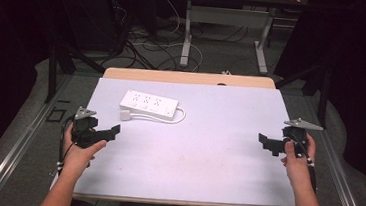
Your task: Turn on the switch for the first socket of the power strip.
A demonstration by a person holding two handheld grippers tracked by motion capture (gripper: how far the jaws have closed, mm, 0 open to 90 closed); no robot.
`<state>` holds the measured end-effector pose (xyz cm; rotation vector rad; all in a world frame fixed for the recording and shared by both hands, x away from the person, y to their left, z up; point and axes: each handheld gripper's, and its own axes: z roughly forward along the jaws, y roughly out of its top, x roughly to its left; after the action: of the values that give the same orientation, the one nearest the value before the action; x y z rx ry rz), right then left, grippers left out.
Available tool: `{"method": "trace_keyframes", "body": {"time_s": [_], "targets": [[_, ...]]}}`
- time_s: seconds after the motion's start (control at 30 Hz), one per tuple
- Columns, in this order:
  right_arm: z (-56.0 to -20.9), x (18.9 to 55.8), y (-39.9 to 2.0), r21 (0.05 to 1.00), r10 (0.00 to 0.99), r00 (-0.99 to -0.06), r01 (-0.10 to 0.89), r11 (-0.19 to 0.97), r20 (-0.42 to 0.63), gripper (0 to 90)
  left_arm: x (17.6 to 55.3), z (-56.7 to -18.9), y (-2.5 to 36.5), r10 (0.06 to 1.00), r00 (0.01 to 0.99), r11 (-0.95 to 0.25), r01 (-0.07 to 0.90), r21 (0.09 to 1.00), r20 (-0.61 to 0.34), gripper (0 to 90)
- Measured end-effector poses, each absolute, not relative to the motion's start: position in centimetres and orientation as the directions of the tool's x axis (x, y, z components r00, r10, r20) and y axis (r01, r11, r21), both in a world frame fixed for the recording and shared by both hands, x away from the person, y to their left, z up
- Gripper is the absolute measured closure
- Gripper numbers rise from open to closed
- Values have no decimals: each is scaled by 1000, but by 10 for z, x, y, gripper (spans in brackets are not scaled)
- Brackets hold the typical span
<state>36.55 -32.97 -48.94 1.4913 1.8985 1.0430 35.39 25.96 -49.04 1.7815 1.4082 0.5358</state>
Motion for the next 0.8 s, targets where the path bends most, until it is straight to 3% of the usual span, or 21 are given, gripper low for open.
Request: {"method": "trace_keyframes", "body": {"time_s": [0.8], "targets": [[-490, 367, -330, 815, 961, -270, 570, 109, 60, 0, 361, -518, 264, 957, 277, -107, 626, 772, -91, 105]]}}
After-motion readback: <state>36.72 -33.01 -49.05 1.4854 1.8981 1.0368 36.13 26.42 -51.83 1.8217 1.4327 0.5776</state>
